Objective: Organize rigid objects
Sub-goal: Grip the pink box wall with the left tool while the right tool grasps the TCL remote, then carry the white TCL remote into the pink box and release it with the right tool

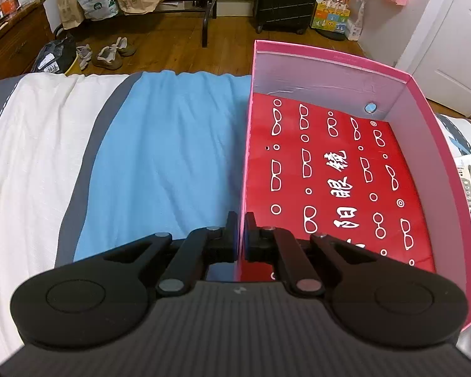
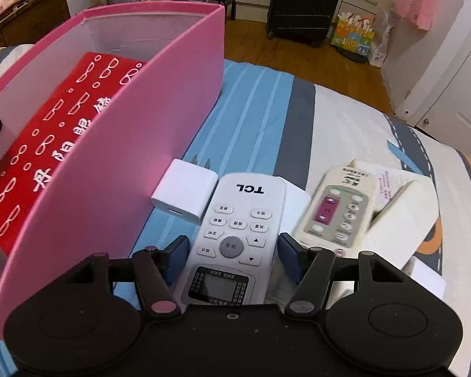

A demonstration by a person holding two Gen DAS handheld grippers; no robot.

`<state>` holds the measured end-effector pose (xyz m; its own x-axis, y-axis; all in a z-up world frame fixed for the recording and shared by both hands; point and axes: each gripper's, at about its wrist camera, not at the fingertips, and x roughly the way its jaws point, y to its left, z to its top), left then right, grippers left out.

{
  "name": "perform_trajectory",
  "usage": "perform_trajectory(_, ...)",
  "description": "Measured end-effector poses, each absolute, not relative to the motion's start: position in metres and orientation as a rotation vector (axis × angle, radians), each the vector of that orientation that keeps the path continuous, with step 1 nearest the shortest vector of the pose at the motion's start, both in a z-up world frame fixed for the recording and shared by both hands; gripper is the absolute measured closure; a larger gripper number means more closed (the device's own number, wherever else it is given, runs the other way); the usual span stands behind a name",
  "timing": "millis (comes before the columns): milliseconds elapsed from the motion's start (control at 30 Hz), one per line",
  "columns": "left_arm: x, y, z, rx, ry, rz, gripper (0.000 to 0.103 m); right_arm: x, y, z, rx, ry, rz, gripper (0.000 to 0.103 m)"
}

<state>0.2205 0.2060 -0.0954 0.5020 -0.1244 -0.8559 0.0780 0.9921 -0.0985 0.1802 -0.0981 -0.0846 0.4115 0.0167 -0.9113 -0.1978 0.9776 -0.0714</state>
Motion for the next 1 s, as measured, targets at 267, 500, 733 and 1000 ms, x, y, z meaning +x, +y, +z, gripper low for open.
perform_trajectory(267, 0.221, 0.212, -0.090, -0.072, 1.031, -0.139, 0.100, 0.176, -0.099, -0.067, -0.148, 1.134, 0.117, 0.038)
perform_trajectory(500, 0.220, 0.209, -0.096, -0.040, 1.034, -0.148, 0.101, 0.178, -0.102, -0.046, -0.094, 1.189, 0.199, 0.087)
perform_trajectory(733, 0.221, 0.210, -0.098, -0.055, 1.042, -0.153, 0.100, 0.181, -0.109, -0.060, -0.036, 1.226, 0.222, 0.075)
perform_trajectory(1000, 0.221, 0.212, -0.099, -0.061, 1.037, -0.161, 0.100, 0.180, -0.119, -0.062, 0.021, 1.227, 0.159, 0.084)
